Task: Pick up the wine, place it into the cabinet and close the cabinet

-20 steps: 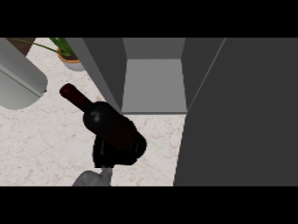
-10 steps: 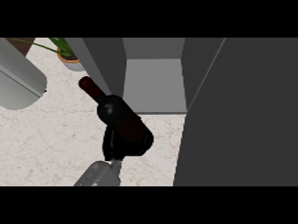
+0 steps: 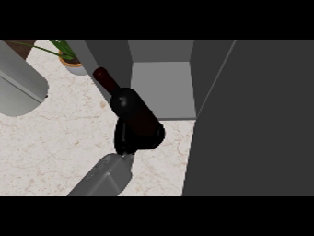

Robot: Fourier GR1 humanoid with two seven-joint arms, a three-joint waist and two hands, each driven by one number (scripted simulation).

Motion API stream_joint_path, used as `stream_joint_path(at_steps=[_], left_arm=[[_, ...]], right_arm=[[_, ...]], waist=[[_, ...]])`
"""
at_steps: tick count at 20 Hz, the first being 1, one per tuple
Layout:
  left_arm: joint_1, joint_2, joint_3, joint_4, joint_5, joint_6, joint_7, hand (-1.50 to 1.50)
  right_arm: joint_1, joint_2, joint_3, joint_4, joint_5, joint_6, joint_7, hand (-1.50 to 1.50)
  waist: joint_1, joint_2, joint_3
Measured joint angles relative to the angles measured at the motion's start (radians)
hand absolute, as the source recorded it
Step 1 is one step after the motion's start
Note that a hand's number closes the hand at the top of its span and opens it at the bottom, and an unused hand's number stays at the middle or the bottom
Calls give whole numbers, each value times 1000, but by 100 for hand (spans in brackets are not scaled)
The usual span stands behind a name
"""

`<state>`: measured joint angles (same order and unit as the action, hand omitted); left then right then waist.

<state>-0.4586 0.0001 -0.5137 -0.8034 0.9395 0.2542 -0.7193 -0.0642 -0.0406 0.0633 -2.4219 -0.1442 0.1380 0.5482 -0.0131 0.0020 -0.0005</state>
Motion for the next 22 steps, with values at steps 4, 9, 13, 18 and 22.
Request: stream_joint_path(at_steps=[4, 9, 13, 18, 22], left_arm=[[-89, 0, -2, 76, 59, 13, -8, 150], [-174, 0, 20, 148, 117, 12, 9, 150], [-257, -1, 50, 237, 142, -8, 4, 150], [-348, -1, 76, 331, 167, -19, 2, 150], [-417, 0, 82, 373, 189, -6, 24, 150]], right_arm=[[0, -4, -10, 3, -10, 7, -7, -150], [-10, 11, 13, 18, 3, -5, -17, -150], [-25, 6, -2, 47, -10, 2, -33, -150], [-12, 5, 4, 37, -12, 6, -39, -150], [-2, -2, -8, 46, -29, 20, -51, -150]], waist=[[-4, 1, 0], [-4, 1, 0], [-7, 3, 0], [-12, 4, 0], [-16, 5, 0]])
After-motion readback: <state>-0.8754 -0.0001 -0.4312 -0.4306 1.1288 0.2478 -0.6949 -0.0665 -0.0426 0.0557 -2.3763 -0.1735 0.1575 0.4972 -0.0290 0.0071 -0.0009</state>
